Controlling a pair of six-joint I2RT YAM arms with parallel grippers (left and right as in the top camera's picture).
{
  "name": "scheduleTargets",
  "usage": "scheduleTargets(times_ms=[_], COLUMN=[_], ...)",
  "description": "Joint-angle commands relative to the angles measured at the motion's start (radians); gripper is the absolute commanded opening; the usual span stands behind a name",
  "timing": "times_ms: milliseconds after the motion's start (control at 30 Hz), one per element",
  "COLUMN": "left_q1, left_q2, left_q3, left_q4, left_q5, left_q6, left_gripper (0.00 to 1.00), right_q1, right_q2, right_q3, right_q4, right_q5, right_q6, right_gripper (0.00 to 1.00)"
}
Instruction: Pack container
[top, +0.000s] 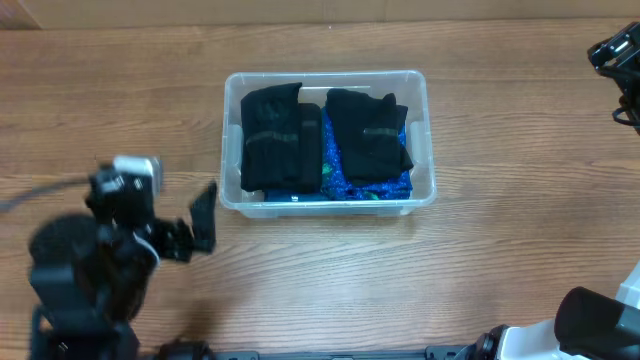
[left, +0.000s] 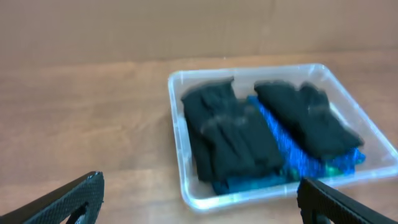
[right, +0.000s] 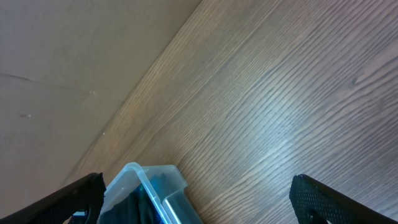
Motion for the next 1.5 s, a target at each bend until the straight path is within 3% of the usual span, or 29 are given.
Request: scheduleTargets(times_ms=[0, 200, 533, 1467], left_q1=[-0.019, -0.020, -0.031, -0.030], left_q2=[-0.167, -0.443, -0.671, -0.670], left_q3=[-0.280, -0.688, -0.962, -0.970], left_q4=[0.149, 0.372, 0.425, 0.468], left_q5=[0.018, 0.072, 0.052, 0.035], left_q6=[0.018, 0.003, -0.007, -0.003], left_gripper=[1.00, 1.00, 1.00, 1.00], right_q1=[-0.002, -0.002, -0.002, 0.040], right_q2=[-0.012, -0.012, -0.012, -0.054], right_q3=[0.003, 0.003, 0.003, 0.003], right_q4=[0.005, 0.005, 0.005, 0.005], right_q5=[-0.007, -0.007, -0.007, -0.003], right_q6=[0.005, 0.005, 0.005, 0.005], right_gripper=[1.00, 1.00, 1.00, 1.00])
